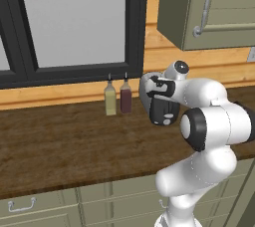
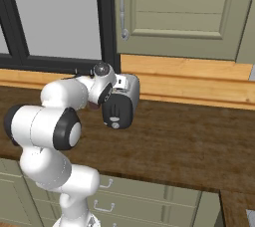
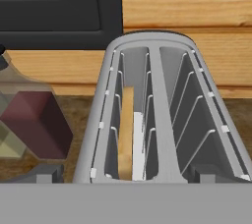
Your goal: Start the toaster. Once the lever pops up, take the bread to the plate on the dining counter.
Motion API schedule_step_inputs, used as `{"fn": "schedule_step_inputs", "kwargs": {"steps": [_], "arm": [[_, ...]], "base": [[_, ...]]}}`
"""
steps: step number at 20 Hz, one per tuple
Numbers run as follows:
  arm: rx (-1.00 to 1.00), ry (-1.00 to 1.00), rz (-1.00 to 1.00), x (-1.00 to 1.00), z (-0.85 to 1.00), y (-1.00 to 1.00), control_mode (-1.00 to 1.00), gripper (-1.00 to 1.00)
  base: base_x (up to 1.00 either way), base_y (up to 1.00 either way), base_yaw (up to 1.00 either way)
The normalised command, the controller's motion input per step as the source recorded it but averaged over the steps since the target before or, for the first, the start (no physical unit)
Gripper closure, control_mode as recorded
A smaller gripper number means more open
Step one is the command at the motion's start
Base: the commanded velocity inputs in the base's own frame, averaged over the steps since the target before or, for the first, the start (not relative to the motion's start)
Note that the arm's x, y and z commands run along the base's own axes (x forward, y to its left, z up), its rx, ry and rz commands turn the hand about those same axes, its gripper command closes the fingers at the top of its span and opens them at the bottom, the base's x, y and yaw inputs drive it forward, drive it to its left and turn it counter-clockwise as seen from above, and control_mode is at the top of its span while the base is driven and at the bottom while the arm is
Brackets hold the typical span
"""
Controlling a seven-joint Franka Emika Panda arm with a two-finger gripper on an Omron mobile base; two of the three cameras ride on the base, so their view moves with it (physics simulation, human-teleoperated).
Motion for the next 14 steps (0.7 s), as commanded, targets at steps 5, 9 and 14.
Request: {"fn": "schedule_step_inputs", "kwargs": {"steps": [5,9,14], "arm": [[0.0,0.0,0.0,0.0,0.0,0.0,-1.0,-1.0],[0.0,0.0,0.0,0.0,0.0,0.0,-1.0,-1.0],[0.0,0.0,0.0,0.0,0.0,0.0,-1.0,-1.0]], "base": [[0.0,0.0,0.0],[0.0,0.0,0.0],[0.0,0.0,0.0]]}}
